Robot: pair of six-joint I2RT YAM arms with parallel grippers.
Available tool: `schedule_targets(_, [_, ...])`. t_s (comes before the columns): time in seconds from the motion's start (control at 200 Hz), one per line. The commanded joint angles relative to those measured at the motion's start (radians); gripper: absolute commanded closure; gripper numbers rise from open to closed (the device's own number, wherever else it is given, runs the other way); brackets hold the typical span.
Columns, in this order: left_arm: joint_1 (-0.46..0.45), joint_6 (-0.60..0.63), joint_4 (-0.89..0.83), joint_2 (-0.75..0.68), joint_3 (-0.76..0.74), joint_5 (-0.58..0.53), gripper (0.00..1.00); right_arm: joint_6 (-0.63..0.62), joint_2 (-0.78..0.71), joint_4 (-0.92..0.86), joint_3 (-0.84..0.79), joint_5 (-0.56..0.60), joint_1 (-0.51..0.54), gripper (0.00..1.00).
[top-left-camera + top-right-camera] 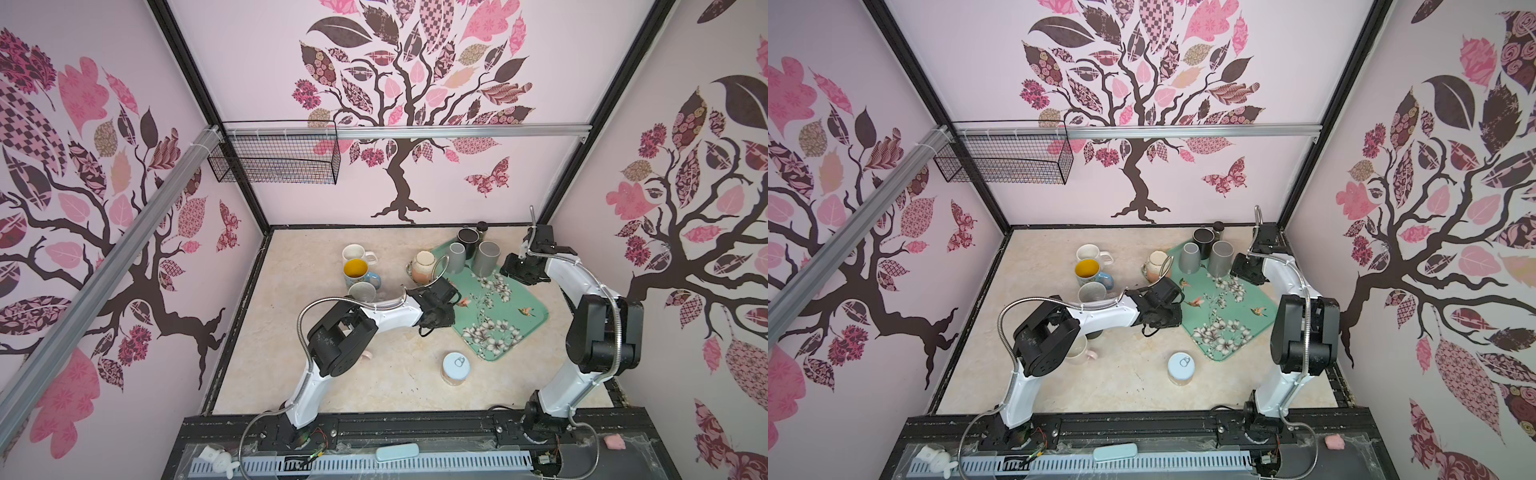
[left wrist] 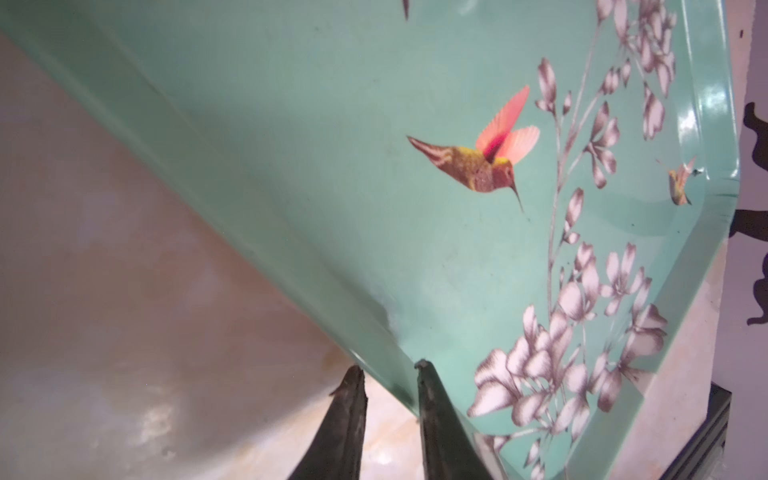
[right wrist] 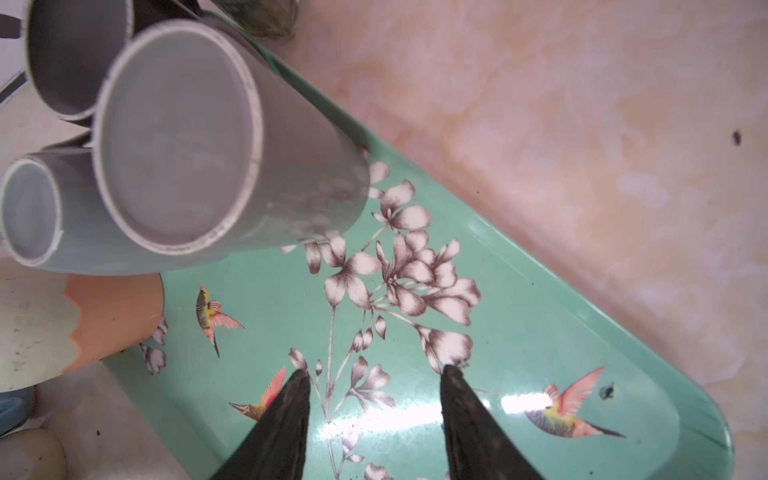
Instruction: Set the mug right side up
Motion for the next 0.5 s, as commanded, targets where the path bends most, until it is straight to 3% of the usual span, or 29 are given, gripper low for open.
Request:
schedule_targets(0.0, [0.002, 0.086, -0.027, -0.078, -0.002, -0.032, 0.71, 0.015, -0.010, 0.035, 0.095, -0.013, 0.020, 0.41])
schedule_targets(0.185, [0.040, 0.112, -0.030, -0.139, -0.024, -0.062, 0.69, -0.002, 0.139, 0.000, 0.305, 0.020, 0.043, 0.36])
schedule_targets(0.495, [0.101, 0.147, -0.025, -0.206, -0.067, -0.084, 0.69, -0.016, 0.416, -0.081, 0.586, -0.003, 0.075, 0.36])
